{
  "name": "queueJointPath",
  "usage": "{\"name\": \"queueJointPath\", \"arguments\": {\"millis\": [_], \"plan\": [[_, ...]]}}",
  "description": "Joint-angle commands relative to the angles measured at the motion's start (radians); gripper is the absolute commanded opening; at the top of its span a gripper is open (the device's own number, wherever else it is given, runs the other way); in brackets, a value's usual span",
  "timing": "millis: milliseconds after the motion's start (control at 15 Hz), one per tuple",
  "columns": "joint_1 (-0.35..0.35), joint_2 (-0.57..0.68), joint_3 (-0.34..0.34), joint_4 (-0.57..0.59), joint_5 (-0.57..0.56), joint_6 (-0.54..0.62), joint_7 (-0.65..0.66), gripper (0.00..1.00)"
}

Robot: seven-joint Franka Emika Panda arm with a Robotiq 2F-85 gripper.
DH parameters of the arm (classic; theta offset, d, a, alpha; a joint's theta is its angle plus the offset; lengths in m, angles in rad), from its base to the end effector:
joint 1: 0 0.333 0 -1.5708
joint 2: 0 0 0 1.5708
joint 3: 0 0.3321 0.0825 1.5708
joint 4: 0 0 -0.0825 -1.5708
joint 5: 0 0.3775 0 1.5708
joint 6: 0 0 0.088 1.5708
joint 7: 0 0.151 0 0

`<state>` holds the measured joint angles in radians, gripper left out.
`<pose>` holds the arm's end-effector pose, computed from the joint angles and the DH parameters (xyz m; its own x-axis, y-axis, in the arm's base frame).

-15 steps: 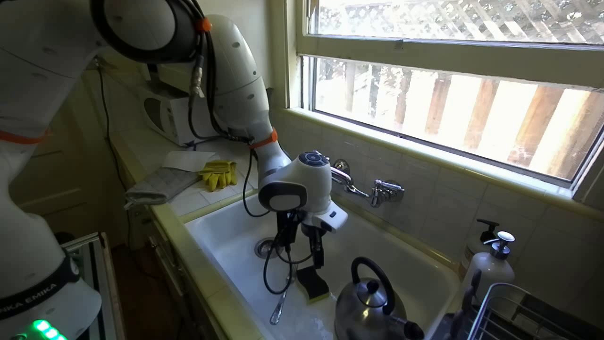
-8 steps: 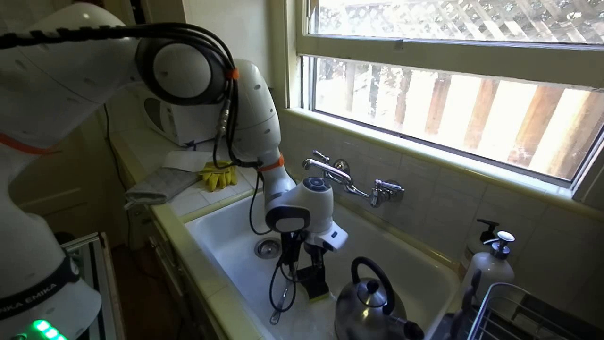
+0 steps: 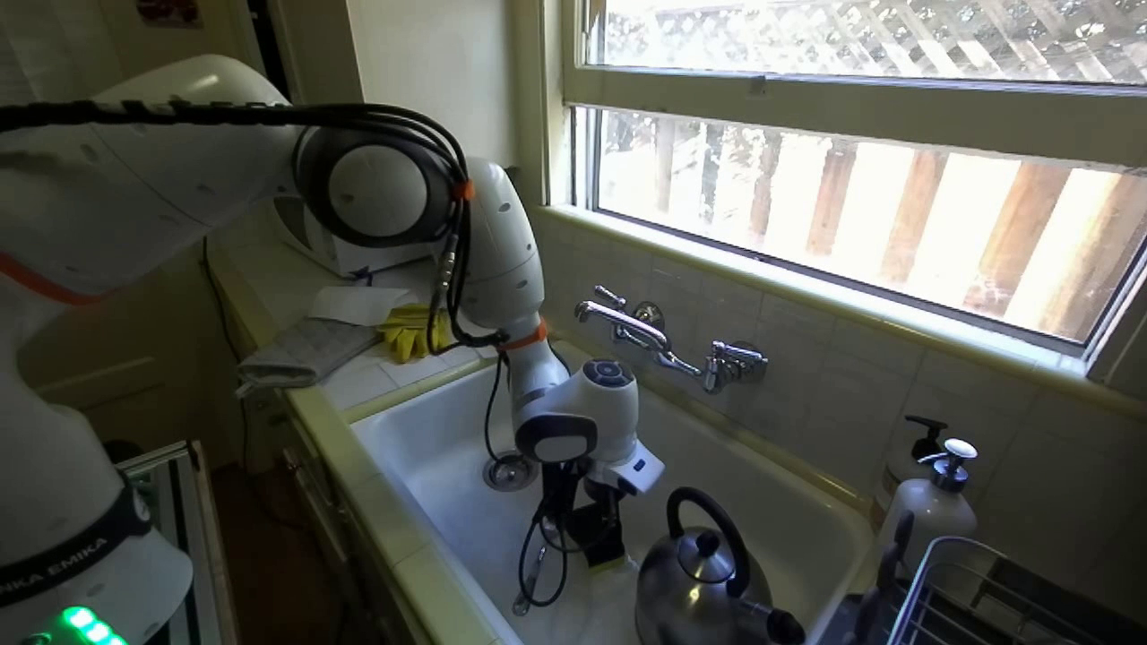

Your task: Use the sponge to scrub the bottom edge of the sink

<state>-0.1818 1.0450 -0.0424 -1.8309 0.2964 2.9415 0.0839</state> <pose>0.5843 -0.1518 -0.0587 0.8372 -0.5434 0.0614 -0.5414 -0.8394 -0.0470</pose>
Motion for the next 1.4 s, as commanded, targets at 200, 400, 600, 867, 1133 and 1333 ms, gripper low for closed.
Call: {"name": "queueJointPath", "arguments": {"millis": [200, 400, 600, 867, 1133, 1333], "plan": [[0.012, 0.054, -0.025, 0.074, -0.040, -0.031, 0.046, 0.44], [0.002, 0.017, -0.026, 0.044, -0.041, -0.019, 0.036, 0.21], [-0.018, -0.022, -0.012, 0.017, -0.037, -0.010, 0.021, 0.02], [-0.103, -0.138, 0.076, -0.073, -0.061, -0.003, -0.104, 0.03], [-0.236, -0.269, 0.209, -0.193, -0.114, -0.022, -0.313, 0.03], [-0.289, -0.366, 0.250, -0.302, -0.167, -0.029, -0.435, 0.03]]}}
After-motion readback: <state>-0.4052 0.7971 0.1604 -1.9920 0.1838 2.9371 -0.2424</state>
